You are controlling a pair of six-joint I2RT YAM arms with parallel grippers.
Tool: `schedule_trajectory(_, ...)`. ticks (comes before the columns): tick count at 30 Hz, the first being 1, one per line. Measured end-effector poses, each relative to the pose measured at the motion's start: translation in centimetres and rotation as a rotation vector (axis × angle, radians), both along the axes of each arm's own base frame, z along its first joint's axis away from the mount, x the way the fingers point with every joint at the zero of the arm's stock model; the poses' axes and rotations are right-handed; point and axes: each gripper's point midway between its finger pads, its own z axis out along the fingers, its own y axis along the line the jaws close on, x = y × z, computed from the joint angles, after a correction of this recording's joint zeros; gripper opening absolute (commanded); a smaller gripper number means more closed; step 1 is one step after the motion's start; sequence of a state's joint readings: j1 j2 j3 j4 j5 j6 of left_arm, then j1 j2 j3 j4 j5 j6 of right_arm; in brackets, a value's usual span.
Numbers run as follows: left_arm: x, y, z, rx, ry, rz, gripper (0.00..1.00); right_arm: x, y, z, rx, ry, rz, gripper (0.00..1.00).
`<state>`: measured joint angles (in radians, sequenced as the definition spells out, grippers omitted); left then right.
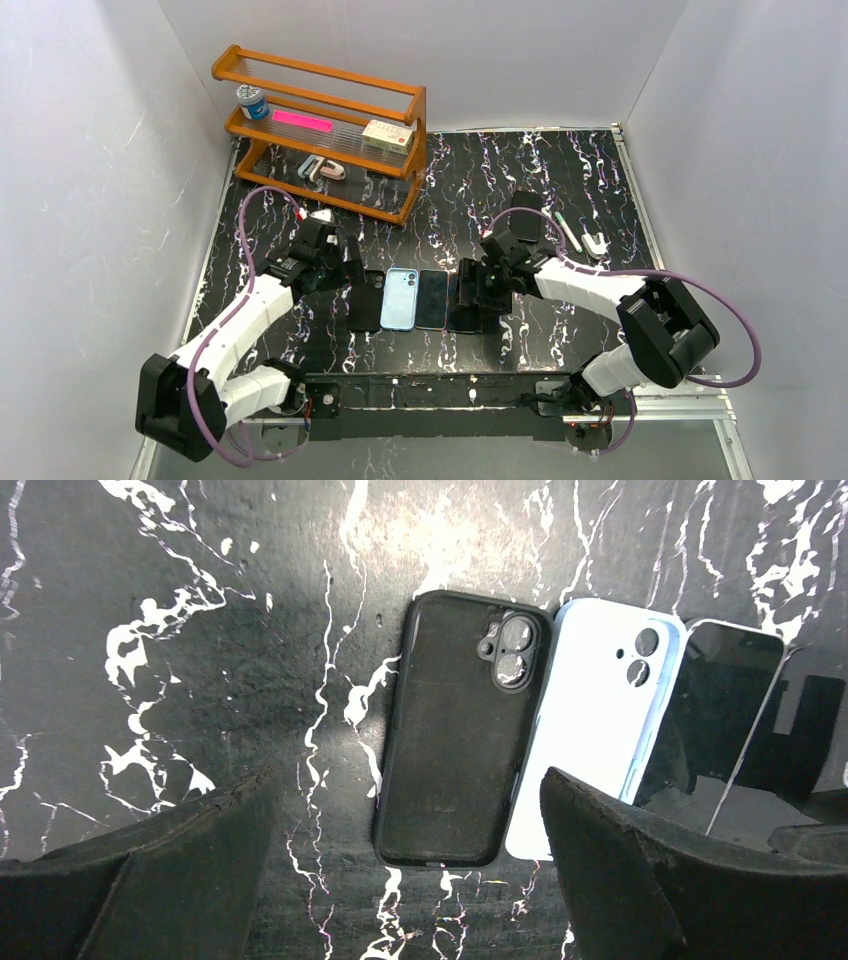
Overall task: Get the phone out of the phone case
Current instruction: Place the phone case at the center of the board, then pick up the phone at the center of the board.
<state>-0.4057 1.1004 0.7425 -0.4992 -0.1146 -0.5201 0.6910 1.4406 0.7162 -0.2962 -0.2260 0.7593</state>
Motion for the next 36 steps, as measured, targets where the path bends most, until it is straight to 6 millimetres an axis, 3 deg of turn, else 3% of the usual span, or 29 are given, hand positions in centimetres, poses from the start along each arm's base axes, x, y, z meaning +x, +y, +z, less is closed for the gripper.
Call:
schedule_trajectory(4, 0.1, 0.5, 1.6, 0.008, -0.052, 0.005, 0.98, 0.5, -1.0, -0.1, -0.074, -0.034, 0.016, 0.98)
schedule_trajectory(10, -0.1, 1.5, 3.8, 0.019, -0.138, 0.024, 0.98, 2.8, -4.1, 0.3, -0.25, -0.135, 0.004, 0.99)
schedule_trajectory(18, -0.3, 3.6, 8.4, 0.015, -0.344, 0.095, 0.98, 12.5, -10.5, 5.2, -0.493, -0.347, -0.236, 0.99)
schedule_trajectory(20, -0.6, 4.2, 9.3, 0.017, -0.393, 0.114, 0.98, 15.0, -11.7, 5.5, -0.541, -0.373, -0.268, 0.99)
schedule_trajectory(26, -1.5, 5.6, 8.5, 0.052, -0.431, 0.137, 0.98, 18.5, -14.3, 3.8, -0.568, -0.345, -0.317, 0.99)
schedule_trajectory(29, -1.7, 5.8, 7.7, 0.069, -0.418, 0.134, 0.98, 21.3, -15.5, 3.7, -0.546, -0.335, -0.356, 0.99)
schedule_trajectory(32, -1.6, 6.0, 7.5, 0.079, -0.421, 0.134, 0.98, 24.5, -16.2, 3.6, -0.519, -0.342, -0.379, 0.99)
schedule_trajectory(36, -1.5, 6.0, 7.6, 0.081, -0.433, 0.135, 0.98, 26.5, -15.8, 2.8, -0.483, -0.33, -0.364, 0.99)
